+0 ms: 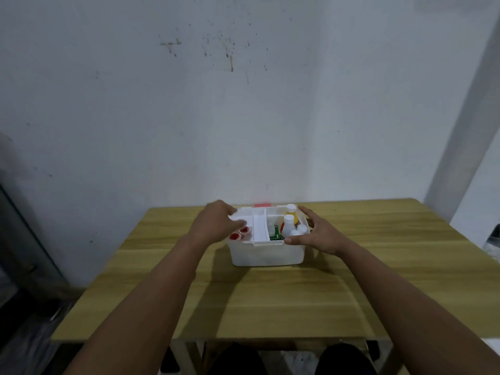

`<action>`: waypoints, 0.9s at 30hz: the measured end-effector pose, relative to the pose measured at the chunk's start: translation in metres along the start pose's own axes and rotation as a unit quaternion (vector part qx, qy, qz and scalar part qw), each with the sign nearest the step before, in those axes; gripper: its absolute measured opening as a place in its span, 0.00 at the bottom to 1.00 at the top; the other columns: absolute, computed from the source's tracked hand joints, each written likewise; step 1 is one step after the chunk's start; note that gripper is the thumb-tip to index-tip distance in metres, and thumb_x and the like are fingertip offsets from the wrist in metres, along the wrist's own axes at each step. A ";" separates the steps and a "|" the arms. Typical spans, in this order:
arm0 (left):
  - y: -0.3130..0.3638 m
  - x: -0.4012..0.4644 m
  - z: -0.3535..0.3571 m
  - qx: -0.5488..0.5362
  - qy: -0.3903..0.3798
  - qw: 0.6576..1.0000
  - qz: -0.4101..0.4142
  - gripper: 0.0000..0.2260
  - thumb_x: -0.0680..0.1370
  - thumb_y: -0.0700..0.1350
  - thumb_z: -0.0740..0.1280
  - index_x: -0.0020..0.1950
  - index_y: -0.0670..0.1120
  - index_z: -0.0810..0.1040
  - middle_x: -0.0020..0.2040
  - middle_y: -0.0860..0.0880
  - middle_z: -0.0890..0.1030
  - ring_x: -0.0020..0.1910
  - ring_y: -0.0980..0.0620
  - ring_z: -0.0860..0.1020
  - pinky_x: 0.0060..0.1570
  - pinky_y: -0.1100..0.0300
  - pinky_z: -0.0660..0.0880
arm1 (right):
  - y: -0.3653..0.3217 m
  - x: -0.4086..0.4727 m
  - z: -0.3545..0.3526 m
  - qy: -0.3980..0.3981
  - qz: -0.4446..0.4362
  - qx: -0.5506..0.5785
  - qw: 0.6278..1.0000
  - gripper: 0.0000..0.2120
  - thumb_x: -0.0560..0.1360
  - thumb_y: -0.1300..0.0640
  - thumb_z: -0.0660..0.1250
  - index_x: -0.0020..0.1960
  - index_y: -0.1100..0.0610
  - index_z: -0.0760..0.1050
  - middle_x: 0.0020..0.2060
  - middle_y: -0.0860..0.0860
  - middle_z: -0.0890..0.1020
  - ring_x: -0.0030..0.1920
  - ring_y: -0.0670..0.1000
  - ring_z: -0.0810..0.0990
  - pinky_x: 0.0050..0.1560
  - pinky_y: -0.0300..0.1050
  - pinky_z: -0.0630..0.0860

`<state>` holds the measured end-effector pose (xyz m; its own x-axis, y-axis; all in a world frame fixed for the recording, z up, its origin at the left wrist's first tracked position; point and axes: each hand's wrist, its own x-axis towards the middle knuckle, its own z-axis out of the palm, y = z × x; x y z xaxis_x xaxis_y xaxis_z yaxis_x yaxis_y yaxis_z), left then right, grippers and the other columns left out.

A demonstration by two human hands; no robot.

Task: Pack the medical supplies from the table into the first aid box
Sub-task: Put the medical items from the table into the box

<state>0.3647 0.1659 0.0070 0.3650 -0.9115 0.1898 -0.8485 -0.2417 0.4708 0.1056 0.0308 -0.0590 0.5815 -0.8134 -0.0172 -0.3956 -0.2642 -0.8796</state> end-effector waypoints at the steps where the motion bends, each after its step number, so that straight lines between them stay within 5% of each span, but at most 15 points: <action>1: -0.007 -0.005 -0.009 0.005 0.039 0.999 0.008 0.19 0.75 0.54 0.73 0.64 0.48 0.83 0.56 0.51 0.83 0.52 0.52 0.82 0.50 0.55 0.77 | 0.000 0.000 0.000 0.001 -0.001 -0.001 1.000 0.64 0.52 0.34 0.86 0.81 0.41 0.58 0.72 0.46 0.75 0.73 0.51 0.73 0.72 0.57 0.73; 3: -0.029 -0.012 -0.025 0.033 0.055 0.998 0.005 0.14 0.75 0.50 0.70 0.60 0.51 0.84 0.56 0.52 0.81 0.52 0.52 0.81 0.52 0.53 0.78 | 0.000 0.000 -0.002 0.003 0.001 -0.003 1.000 0.64 0.52 0.34 0.85 0.81 0.41 0.58 0.72 0.46 0.75 0.72 0.51 0.73 0.72 0.57 0.73; 6: -0.073 -0.029 -0.040 0.128 -0.119 0.982 -0.066 0.19 0.72 0.48 0.72 0.64 0.51 0.81 0.62 0.50 0.80 0.56 0.51 0.79 0.57 0.53 0.77 | -0.001 -0.002 -0.002 -0.002 0.004 -0.005 1.000 0.64 0.51 0.34 0.85 0.81 0.41 0.58 0.71 0.46 0.76 0.71 0.52 0.74 0.71 0.56 0.74; 9: -0.108 -0.048 -0.032 0.191 -0.230 0.949 -0.102 0.26 0.70 0.60 0.74 0.65 0.53 0.80 0.63 0.51 0.79 0.60 0.50 0.79 0.57 0.55 0.77 | -0.003 -0.003 0.000 -0.003 0.003 -0.006 1.000 0.65 0.51 0.33 0.85 0.81 0.42 0.58 0.72 0.47 0.75 0.72 0.53 0.74 0.71 0.57 0.74; 13: -0.131 -0.060 -0.014 0.184 -0.149 0.968 -0.081 0.24 0.71 0.73 0.64 0.44 0.54 0.84 0.44 0.56 0.83 0.44 0.54 0.81 0.42 0.58 0.77 | -0.006 -0.005 -0.001 -0.009 0.003 -0.011 1.000 0.65 0.52 0.34 0.85 0.81 0.43 0.57 0.72 0.48 0.74 0.72 0.53 0.72 0.71 0.56 0.73; 17: -0.118 -0.050 -0.016 0.150 -0.024 0.986 -0.062 0.25 0.77 0.66 0.64 0.30 0.47 0.76 0.28 0.50 0.77 0.34 0.48 0.79 0.31 0.59 0.67 | -0.009 -0.004 -0.003 -0.016 0.008 -0.011 1.000 0.63 0.54 0.38 0.86 0.82 0.45 0.57 0.71 0.46 0.75 0.71 0.51 0.74 0.70 0.52 0.74; 19: -0.092 -0.037 -0.025 0.089 0.011 0.995 -0.047 0.17 0.76 0.60 0.69 0.33 0.50 0.77 0.33 0.51 0.81 0.35 0.49 0.80 0.32 0.59 0.68 | -0.011 -0.005 -0.004 -0.022 0.006 -0.010 1.000 0.62 0.55 0.39 0.86 0.81 0.45 0.58 0.70 0.46 0.76 0.69 0.51 0.75 0.69 0.52 0.75; 21: -0.059 -0.020 -0.035 0.016 0.023 0.999 -0.034 0.08 0.74 0.56 0.73 0.48 0.55 0.81 0.43 0.51 0.84 0.41 0.52 0.81 0.36 0.59 0.72 | -0.012 -0.006 -0.004 -0.024 0.005 -0.007 1.000 0.62 0.55 0.39 0.86 0.81 0.45 0.58 0.70 0.46 0.76 0.69 0.51 0.75 0.69 0.52 0.75; 23: -0.029 -0.002 -0.038 -0.038 0.014 0.999 -0.026 0.18 0.72 0.54 0.76 0.59 0.53 0.78 0.48 0.49 0.83 0.44 0.51 0.82 0.41 0.57 0.76 | -0.013 -0.007 -0.003 -0.020 0.009 -0.007 1.000 0.63 0.55 0.38 0.86 0.82 0.46 0.57 0.71 0.46 0.75 0.70 0.52 0.75 0.70 0.53 0.75; 27: 0.020 0.020 -0.019 -0.043 -0.005 0.999 -0.002 0.19 0.72 0.55 0.76 0.59 0.51 0.77 0.49 0.48 0.84 0.44 0.51 0.83 0.45 0.54 0.78 | -0.013 -0.009 -0.002 -0.012 0.017 -0.017 1.000 0.65 0.54 0.36 0.86 0.82 0.44 0.55 0.73 0.46 0.74 0.72 0.52 0.73 0.71 0.56 0.74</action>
<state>0.3628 0.1490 0.0370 0.3651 -0.9136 0.1791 -0.8103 -0.2171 0.5443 0.1043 0.0402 -0.0470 0.5833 -0.8101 -0.0586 -0.4389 -0.2537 -0.8620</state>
